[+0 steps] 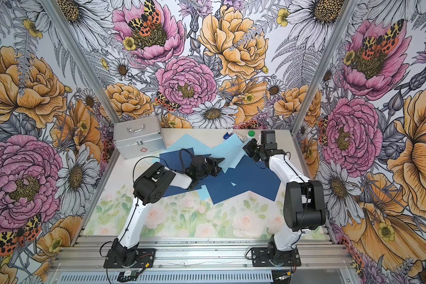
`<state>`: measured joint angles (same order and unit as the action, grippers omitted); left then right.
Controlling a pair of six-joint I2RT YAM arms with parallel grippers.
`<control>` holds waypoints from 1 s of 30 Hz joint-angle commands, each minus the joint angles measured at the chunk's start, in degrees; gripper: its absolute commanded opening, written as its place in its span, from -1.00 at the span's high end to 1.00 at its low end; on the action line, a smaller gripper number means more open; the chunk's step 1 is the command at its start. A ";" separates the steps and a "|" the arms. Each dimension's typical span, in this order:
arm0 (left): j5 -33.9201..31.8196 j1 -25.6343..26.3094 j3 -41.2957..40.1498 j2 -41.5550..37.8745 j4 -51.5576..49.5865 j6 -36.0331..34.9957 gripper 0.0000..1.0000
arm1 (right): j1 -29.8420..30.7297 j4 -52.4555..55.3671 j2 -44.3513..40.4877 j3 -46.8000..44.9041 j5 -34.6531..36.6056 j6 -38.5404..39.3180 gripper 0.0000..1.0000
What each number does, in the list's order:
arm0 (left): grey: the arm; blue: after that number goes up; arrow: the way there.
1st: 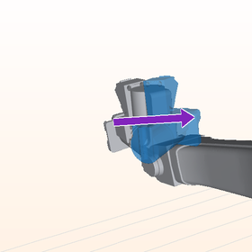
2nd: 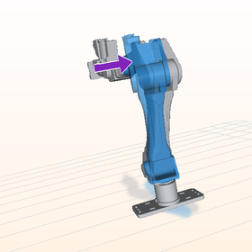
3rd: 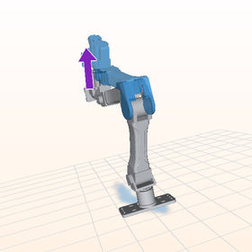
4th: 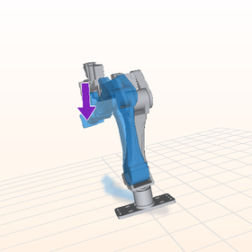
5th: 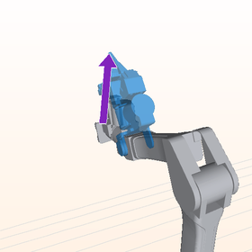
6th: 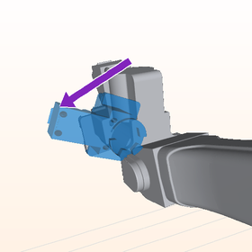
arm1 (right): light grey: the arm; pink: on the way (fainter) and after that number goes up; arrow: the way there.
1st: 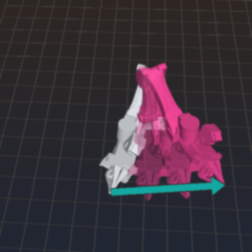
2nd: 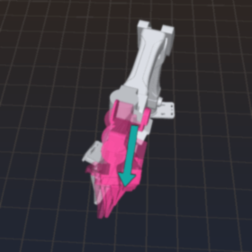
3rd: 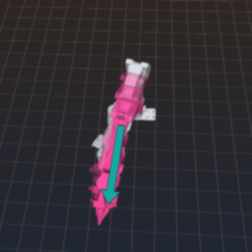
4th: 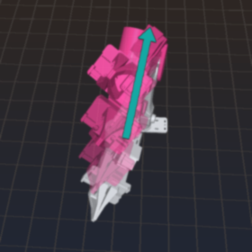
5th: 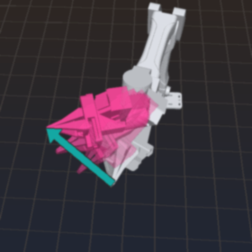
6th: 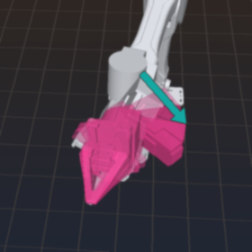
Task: Sort the scattered colored papers by color
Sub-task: Pick up the colored paper.
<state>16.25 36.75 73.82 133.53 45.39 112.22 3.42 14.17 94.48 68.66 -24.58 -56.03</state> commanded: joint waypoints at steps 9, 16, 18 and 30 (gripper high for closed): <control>5.47 -2.90 -1.28 -6.41 -8.91 -8.37 1.00 | -0.87 1.19 -2.01 -2.73 2.47 2.15 1.00; 9.52 -4.20 -0.25 -7.80 -14.65 -13.30 1.00 | -0.96 1.20 -2.47 -3.58 1.84 3.22 0.77; 11.83 -4.96 0.76 -8.63 -18.59 -16.95 1.00 | -1.14 1.41 -2.57 -3.60 1.09 4.07 0.34; 14.96 -10.24 16.18 -17.00 -74.27 -64.82 1.00 | -4.81 7.25 -5.60 -6.35 2.63 12.16 -0.10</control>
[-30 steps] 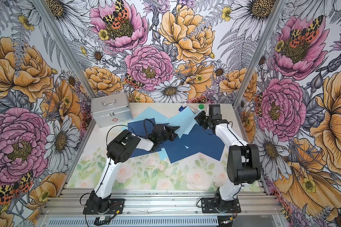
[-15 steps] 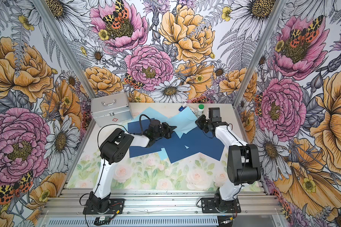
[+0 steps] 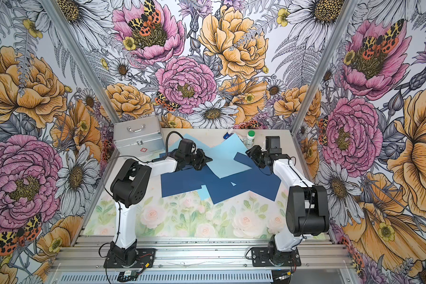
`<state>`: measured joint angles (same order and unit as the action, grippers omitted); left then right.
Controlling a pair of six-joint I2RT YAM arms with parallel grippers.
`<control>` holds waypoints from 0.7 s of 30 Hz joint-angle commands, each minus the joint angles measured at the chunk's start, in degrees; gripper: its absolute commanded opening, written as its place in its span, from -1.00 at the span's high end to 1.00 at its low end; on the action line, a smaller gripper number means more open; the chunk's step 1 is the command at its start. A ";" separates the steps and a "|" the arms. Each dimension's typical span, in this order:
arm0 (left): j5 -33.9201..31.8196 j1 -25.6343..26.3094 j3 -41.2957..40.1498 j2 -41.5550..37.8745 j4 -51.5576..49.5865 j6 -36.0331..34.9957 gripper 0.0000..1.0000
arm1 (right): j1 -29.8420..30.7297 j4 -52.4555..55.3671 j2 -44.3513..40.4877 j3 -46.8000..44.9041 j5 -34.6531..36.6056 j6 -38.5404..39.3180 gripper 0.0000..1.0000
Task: Sort the scattered colored papers by color
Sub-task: Pick up the colored paper.
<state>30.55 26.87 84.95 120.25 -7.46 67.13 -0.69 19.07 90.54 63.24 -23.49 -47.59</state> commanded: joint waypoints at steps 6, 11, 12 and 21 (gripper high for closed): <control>2.98 -1.29 6.75 -7.73 -36.42 -33.95 1.00 | -1.34 3.07 -2.13 -1.63 1.78 6.50 -0.10; -0.46 -1.38 4.61 -12.26 -48.89 -44.31 1.00 | -1.30 2.99 -1.81 -1.63 1.09 7.75 -0.10; -2.01 -1.40 3.91 -13.10 -51.47 -46.34 1.00 | -1.25 2.91 -1.83 -1.63 0.92 7.99 -0.10; -21.93 -3.16 -3.89 -18.20 -60.21 -51.79 1.00 | 1.41 2.96 -1.29 -0.96 1.06 9.57 -0.10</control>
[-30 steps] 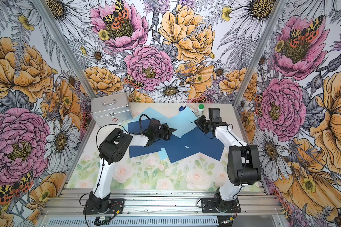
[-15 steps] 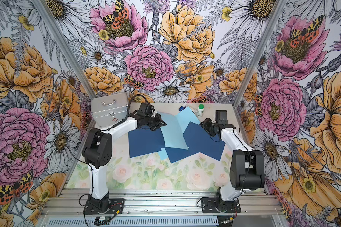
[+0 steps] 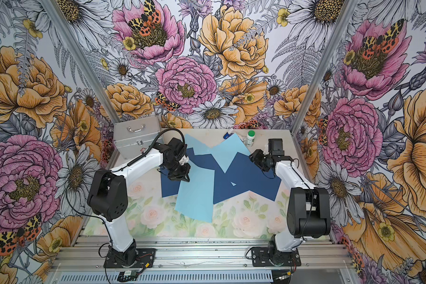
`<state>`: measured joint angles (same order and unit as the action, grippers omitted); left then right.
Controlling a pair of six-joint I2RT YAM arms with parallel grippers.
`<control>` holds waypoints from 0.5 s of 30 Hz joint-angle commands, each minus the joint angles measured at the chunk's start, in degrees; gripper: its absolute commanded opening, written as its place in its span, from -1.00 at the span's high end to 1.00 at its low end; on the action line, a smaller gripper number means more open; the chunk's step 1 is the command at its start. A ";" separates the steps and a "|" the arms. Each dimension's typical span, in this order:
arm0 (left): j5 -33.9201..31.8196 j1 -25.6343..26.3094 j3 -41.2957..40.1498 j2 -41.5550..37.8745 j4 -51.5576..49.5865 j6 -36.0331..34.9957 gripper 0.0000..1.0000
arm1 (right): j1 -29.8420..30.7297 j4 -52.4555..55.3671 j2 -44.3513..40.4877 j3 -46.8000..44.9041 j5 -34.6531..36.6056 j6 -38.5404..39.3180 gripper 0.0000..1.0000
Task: Sort the scattered colored papers by color
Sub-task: Pick up the colored paper, then place the colored paper at the center of the board.
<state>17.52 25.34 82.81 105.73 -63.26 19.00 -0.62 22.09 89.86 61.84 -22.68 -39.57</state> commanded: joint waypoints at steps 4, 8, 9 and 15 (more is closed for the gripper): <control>-13.54 -2.48 -4.08 -5.37 -4.53 -3.34 1.00 | 3.36 -0.05 -0.13 0.42 0.20 1.86 -0.10; -20.45 -3.13 -5.86 -6.26 -5.09 -3.47 1.00 | 5.46 -0.03 0.03 0.33 1.01 2.13 -0.10; -20.91 -3.90 -6.20 -6.22 -4.99 -3.49 1.00 | 5.95 -0.03 0.12 0.25 1.21 2.11 -0.10; -25.83 -6.24 -7.98 -6.34 -5.27 -4.48 1.00 | 7.57 -0.03 0.49 0.56 1.32 2.22 -0.11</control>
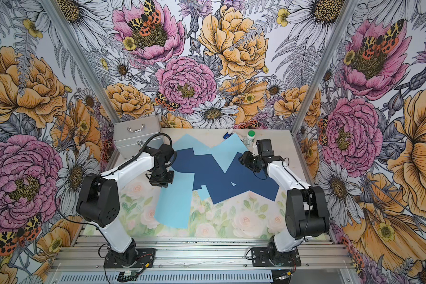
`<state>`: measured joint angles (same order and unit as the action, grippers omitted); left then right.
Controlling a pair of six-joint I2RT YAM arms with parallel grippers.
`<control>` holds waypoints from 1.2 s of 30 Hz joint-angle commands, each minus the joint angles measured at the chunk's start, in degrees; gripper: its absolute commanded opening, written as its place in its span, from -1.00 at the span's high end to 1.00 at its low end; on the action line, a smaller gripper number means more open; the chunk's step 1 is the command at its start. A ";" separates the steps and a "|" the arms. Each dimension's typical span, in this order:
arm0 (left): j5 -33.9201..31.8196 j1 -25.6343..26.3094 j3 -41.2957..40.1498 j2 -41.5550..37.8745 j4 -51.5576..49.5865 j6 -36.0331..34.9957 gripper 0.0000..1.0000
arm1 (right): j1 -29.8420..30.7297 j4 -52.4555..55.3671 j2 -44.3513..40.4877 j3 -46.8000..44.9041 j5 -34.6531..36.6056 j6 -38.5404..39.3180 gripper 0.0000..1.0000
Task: Sort the scattered colored papers by color
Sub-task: Place the colored paper at the center of the board.
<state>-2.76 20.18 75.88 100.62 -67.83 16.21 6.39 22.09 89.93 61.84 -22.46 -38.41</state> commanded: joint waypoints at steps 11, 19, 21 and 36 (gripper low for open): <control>-17.17 -4.83 -2.17 0.52 -0.84 -0.63 1.00 | 2.03 -0.03 1.61 2.02 1.09 0.80 -0.10; -28.80 -8.71 -1.72 5.23 -0.59 0.36 1.00 | 2.36 -0.03 2.84 3.24 0.76 0.97 -0.11; -29.46 -9.46 -1.27 6.17 -0.27 0.43 1.00 | 2.42 -0.04 3.15 3.44 0.67 0.97 -0.10; -38.08 -10.97 -1.42 8.37 -0.27 4.49 0.26 | 2.99 0.31 2.64 2.31 1.27 1.75 -0.11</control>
<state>-37.45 9.87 74.35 109.40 -68.34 18.83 8.69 22.15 92.44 63.61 -22.24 -37.76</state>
